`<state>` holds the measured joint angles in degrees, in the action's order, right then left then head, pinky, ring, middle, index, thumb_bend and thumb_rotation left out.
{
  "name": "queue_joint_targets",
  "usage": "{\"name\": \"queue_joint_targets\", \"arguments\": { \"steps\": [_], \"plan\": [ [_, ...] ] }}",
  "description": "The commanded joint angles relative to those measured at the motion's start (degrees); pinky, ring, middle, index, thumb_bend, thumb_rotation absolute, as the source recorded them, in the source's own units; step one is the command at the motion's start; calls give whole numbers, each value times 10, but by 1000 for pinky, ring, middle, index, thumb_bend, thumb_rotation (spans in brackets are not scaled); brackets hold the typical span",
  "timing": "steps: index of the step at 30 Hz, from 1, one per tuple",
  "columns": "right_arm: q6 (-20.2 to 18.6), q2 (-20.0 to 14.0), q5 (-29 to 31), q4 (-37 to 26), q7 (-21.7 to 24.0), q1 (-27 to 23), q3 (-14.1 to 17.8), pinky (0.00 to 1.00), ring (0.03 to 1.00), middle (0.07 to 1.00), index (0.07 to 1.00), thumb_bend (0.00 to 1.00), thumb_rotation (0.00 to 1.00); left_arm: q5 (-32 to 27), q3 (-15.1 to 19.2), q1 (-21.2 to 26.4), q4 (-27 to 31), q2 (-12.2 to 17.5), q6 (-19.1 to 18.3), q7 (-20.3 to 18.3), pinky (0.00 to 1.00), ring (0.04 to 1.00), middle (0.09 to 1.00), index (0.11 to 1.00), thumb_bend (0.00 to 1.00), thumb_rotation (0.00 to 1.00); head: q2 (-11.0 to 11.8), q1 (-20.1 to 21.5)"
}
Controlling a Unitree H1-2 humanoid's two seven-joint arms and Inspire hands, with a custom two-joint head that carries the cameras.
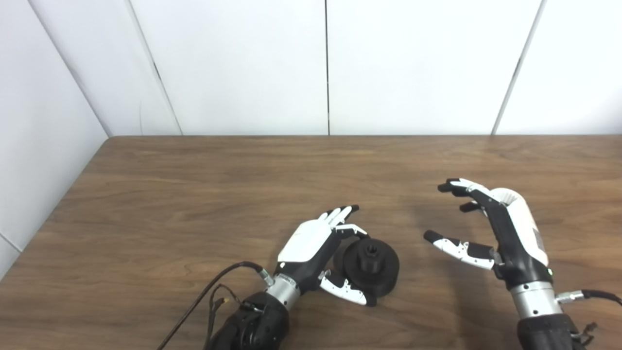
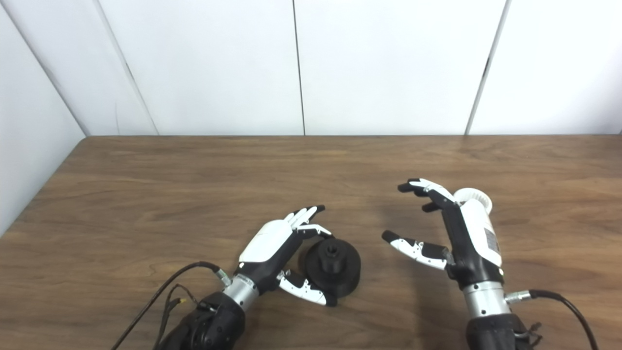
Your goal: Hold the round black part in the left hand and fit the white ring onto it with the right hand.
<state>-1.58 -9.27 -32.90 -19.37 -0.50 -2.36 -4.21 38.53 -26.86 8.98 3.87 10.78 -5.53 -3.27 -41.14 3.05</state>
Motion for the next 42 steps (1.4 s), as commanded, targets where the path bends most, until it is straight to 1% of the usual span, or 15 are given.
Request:
{"name": "queue_joint_targets", "arguments": {
  "steps": [1,2,4,5,6,7,9,11,14,20,23,26,30,36,42],
  "plan": [
    [5,8,-6,-21,-6,-12,-4,650,768,804,709,624,235,8,5,4,10,12,15,-8,1000,1000,1000,608,966,271,3,33],
    [6,11,-9,-20,-8,-12,-6,642,761,804,708,623,230,5,8,2,12,16,17,-10,1000,1000,1000,607,967,273,4,39],
    [4,19,-18,-19,-10,-12,-13,643,759,806,709,622,228,1,17,-1,19,26,22,-17,1000,1000,1000,608,968,273,9,96],
    [3,23,-22,-18,-11,-12,-16,656,767,808,712,621,232,0,21,-2,20,29,24,-20,1000,1000,1000,609,968,274,9,101],
    [-3,29,-28,-16,-10,-13,-20,678,781,814,717,621,250,-7,26,-2,20,35,31,-23,1000,1000,1000,611,961,279,9,130],
    [-7,33,-33,-16,-10,-14,-22,690,789,817,719,622,264,-12,31,-3,19,38,37,-26,1000,1000,1000,612,955,282,9,130],
    [-10,41,-40,-12,-12,-16,-26,703,796,819,722,625,282,-21,38,-4,18,45,44,-32,1000,1000,1000,617,945,298,13,157],
    [-9,46,-45,-8,-15,-17,-28,703,795,819,723,629,291,-26,43,-5,16,48,52,-36,1000,1000,1000,619,943,311,14,162],
    [-4,48,-50,-4,-19,-18,-28,690,786,816,723,630,290,-34,50,-5,10,48,65,-35,1000,1000,1000,618,946,292,15,162],
    [-11,44,-54,-11,-17,-19,-22,702,791,812,722,632,282,-31,57,-2,4,46,72,-35,1000,1000,1000,616,945,300,15,160],
    [-26,35,-81,-17,-20,-26,-12,683,784,820,728,636,302,-27,58,-1,4,46,71,-36,1000,1000,1000,618,938,307,16,162],
    [-52,18,-137,-23,-16,-41,0,666,796,849,738,662,376,-28,61,-1,4,47,72,-38,1000,1000,1000,618,938,302,18,166],
    [-101,-7,-189,-35,13,-61,16,711,857,899,764,691,417,-30,64,-2,3,49,72,-41,1000,1000,1000,620,936,306,19,173],
    [-142,-59,-203,-33,56,-87,44,742,891,929,792,732,428,-37,70,-7,8,51,70,-48,1000,1000,1000,622,938,305,21,180],
    [-162,-100,-199,-29,82,-95,62,792,908,946,811,764,469,-38,74,-9,2,52,79,-47,1000,1000,1000,624,932,316,23,180]
  ]
}}
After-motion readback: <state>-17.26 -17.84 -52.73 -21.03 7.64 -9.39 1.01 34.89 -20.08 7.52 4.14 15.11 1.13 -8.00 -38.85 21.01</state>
